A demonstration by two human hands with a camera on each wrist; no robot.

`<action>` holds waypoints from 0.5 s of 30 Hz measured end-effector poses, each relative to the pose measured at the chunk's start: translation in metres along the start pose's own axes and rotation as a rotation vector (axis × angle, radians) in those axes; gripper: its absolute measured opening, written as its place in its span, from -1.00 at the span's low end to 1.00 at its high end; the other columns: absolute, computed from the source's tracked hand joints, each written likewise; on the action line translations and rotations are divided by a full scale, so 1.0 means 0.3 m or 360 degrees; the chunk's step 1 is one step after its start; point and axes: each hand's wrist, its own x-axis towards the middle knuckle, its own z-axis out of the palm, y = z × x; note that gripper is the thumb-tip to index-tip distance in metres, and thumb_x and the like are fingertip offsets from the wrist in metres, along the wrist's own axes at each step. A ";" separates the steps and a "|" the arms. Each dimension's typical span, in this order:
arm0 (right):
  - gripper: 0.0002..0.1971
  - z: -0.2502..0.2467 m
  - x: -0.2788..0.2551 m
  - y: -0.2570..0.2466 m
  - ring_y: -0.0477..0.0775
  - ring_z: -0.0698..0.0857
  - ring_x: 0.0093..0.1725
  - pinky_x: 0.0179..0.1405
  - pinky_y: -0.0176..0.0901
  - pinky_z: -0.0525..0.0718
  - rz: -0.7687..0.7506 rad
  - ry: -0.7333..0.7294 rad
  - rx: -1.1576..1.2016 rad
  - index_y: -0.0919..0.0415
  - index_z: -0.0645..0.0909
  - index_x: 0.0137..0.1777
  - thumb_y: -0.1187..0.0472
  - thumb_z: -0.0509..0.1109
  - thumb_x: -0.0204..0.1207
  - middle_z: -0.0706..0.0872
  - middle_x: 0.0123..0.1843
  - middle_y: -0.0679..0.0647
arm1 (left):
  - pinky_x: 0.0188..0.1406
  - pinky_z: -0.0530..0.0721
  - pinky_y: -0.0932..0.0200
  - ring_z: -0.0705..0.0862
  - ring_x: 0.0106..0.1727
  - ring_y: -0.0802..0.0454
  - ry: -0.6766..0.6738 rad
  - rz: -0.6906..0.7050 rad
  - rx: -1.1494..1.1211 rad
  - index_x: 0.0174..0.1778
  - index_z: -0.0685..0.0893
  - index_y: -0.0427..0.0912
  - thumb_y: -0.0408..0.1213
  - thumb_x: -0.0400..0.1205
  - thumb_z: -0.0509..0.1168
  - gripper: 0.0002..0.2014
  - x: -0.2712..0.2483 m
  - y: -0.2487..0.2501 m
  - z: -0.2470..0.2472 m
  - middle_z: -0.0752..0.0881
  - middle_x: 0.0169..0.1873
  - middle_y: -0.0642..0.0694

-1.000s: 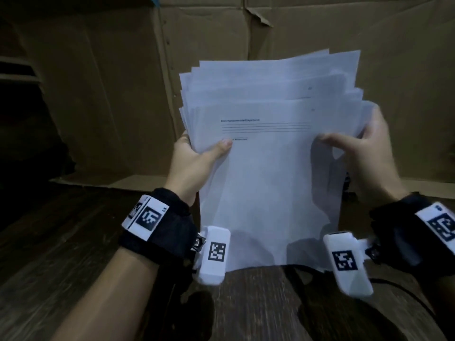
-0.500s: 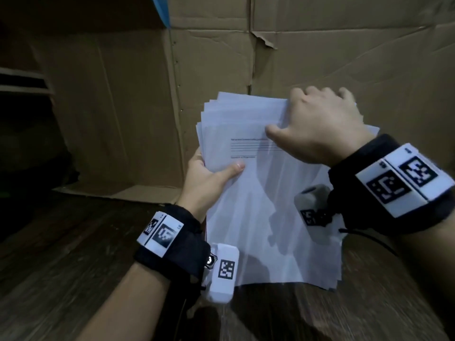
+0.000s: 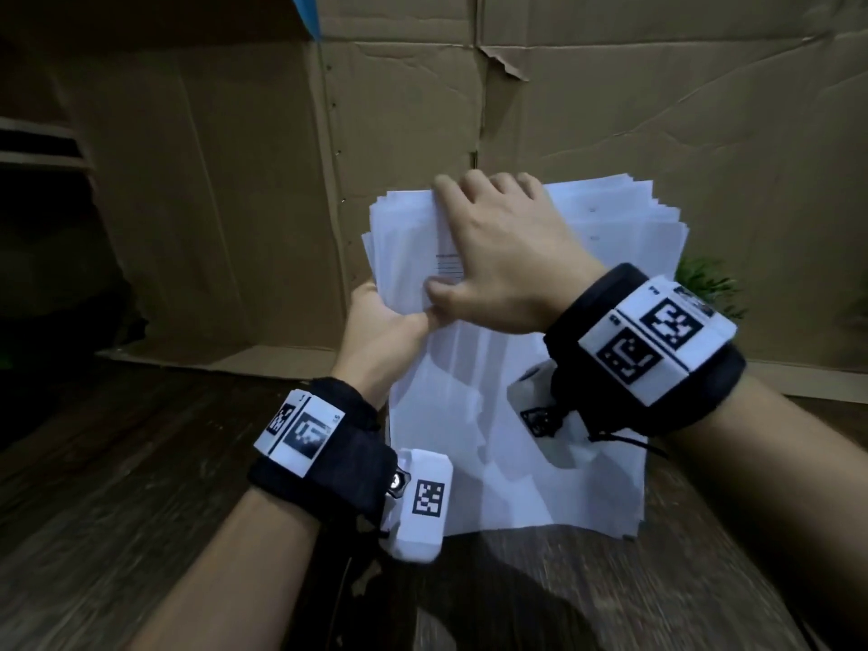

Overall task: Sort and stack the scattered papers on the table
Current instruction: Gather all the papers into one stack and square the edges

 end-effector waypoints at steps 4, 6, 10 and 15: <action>-0.22 -0.015 0.000 0.036 0.28 0.48 0.39 0.48 0.20 0.30 -0.0003 0.0107 0.0112 0.12 0.37 0.53 -0.29 0.23 0.36 0.51 0.37 0.14 | -0.05 0.81 0.02 0.82 0.03 -0.06 -0.0030 0.0009 0.0025 0.29 0.65 -0.29 -0.42 0.42 0.59 -0.49 0.007 -0.006 -0.010 0.81 0.07 -0.16; -0.27 -0.010 -0.009 0.063 0.28 0.49 0.37 0.44 0.18 0.33 0.0004 0.0042 0.0060 0.15 0.39 0.48 -0.29 0.30 0.43 0.53 0.35 0.14 | 0.05 0.80 -0.05 0.81 0.08 -0.06 -0.0052 0.0002 0.0026 0.32 0.63 -0.28 -0.33 0.36 0.65 -0.40 0.004 -0.008 -0.001 0.81 0.11 -0.15; -0.42 -0.026 -0.013 0.089 0.28 0.52 0.30 0.22 0.14 0.41 0.0031 0.0040 0.0072 0.16 0.44 0.38 -0.21 0.37 0.52 0.61 0.29 0.13 | 0.12 0.77 -0.08 0.80 0.10 -0.08 -0.0065 0.0000 0.0015 0.33 0.61 -0.32 -0.42 0.45 0.58 -0.47 0.007 -0.021 0.007 0.79 0.13 -0.19; -0.41 -0.046 -0.051 0.197 0.27 0.50 0.35 0.27 0.13 0.37 0.0176 -0.0099 -0.0040 0.16 0.42 0.21 -0.36 0.29 0.52 0.60 0.33 0.21 | 0.17 0.76 -0.10 0.79 0.15 -0.17 -0.0126 -0.0067 -0.0057 0.33 0.62 -0.40 -0.45 0.47 0.54 -0.51 0.011 -0.026 -0.010 0.78 0.17 -0.24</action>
